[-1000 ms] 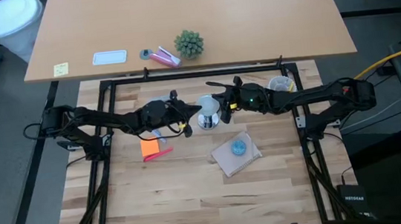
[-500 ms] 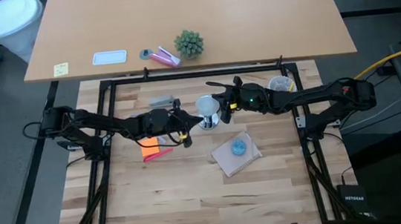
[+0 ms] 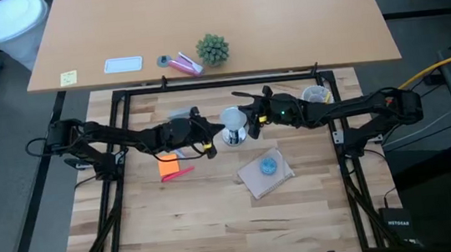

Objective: Screw lightbulb
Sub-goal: Insert the lightbulb into the lamp

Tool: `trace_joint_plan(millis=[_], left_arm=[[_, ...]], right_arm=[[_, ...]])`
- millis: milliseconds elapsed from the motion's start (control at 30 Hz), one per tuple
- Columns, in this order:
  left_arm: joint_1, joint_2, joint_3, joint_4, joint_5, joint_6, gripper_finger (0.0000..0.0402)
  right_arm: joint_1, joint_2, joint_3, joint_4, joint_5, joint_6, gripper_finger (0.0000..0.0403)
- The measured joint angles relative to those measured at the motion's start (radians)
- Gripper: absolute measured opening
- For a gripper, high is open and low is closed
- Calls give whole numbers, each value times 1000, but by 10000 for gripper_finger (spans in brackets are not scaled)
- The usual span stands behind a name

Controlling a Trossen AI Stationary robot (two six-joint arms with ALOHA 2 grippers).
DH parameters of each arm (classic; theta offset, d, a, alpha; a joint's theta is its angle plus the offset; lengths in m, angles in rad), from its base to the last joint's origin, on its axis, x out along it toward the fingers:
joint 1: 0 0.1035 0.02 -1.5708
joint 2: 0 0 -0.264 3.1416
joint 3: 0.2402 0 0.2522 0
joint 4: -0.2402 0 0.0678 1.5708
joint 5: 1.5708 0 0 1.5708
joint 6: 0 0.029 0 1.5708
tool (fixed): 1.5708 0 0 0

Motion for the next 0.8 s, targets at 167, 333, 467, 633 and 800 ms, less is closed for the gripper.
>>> trace_joint_plan(millis=[167,333,467,633,800], left_arm=[[-1,1,0,-4,-42,6,0],[-1,1,0,-5,-82,4,0],[0,1,0,-6,-102,4,0],[0,1,0,-7,-106,6,0],[13,1,0,-8,-125,2,0]], right_arm=[[0,0,0,-2,-9,0,11],[0,-1,0,-17,-11,6,11],[0,-2,0,-24,-14,46,11],[0,-1,0,-27,-26,48,11],[0,-1,0,-32,-72,49,11]])
